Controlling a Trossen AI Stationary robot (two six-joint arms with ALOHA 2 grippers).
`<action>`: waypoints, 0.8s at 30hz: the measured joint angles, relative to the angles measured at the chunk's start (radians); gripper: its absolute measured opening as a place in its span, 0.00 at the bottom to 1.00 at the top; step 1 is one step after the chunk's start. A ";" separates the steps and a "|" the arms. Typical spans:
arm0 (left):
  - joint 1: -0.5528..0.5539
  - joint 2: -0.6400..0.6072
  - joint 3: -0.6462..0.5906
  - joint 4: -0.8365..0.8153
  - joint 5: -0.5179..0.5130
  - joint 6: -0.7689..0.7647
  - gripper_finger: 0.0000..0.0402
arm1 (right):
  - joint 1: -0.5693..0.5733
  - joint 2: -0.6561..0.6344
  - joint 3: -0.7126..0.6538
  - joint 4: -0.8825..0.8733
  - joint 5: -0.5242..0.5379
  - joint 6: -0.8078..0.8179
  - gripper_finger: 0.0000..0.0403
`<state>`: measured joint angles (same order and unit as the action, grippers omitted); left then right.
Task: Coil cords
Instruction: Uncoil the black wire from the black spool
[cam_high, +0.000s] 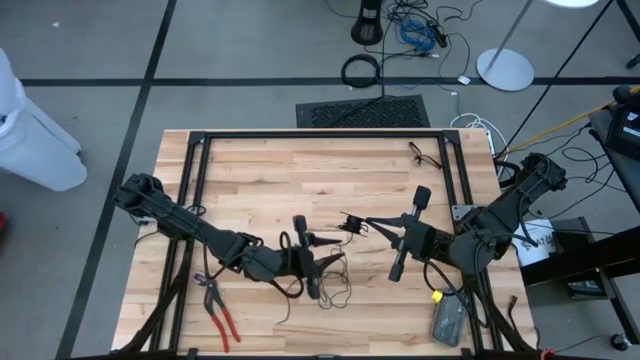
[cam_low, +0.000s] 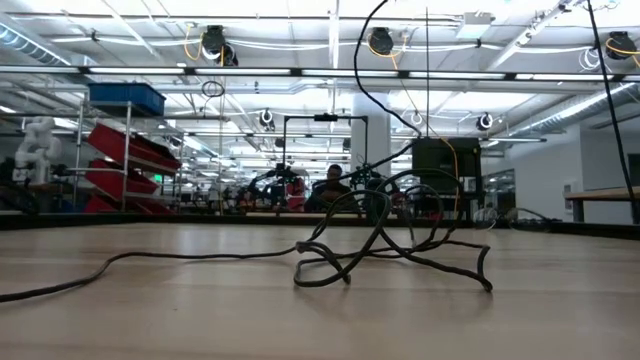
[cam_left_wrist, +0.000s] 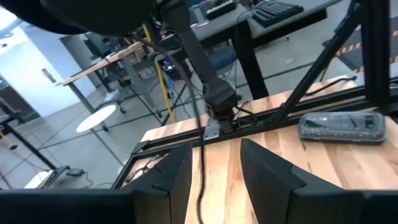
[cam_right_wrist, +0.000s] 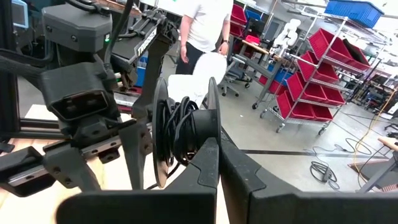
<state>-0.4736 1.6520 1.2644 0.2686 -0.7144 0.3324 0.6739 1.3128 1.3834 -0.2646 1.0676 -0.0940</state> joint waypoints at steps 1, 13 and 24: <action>0.000 0.000 0.000 0.001 -0.006 0.000 0.34 | 0.000 0.000 0.000 0.000 0.000 0.000 0.00; -0.009 0.000 0.000 0.003 -0.176 0.054 0.05 | 0.000 0.000 0.000 0.000 0.000 0.001 0.00; -0.116 -0.105 0.000 0.000 -0.533 0.259 0.02 | -0.018 0.000 0.000 -0.014 -0.045 0.003 0.00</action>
<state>-0.5896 1.5474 1.2644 0.2684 -1.2477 0.5911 0.6562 1.3128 1.3834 -0.2781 1.0228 -0.0906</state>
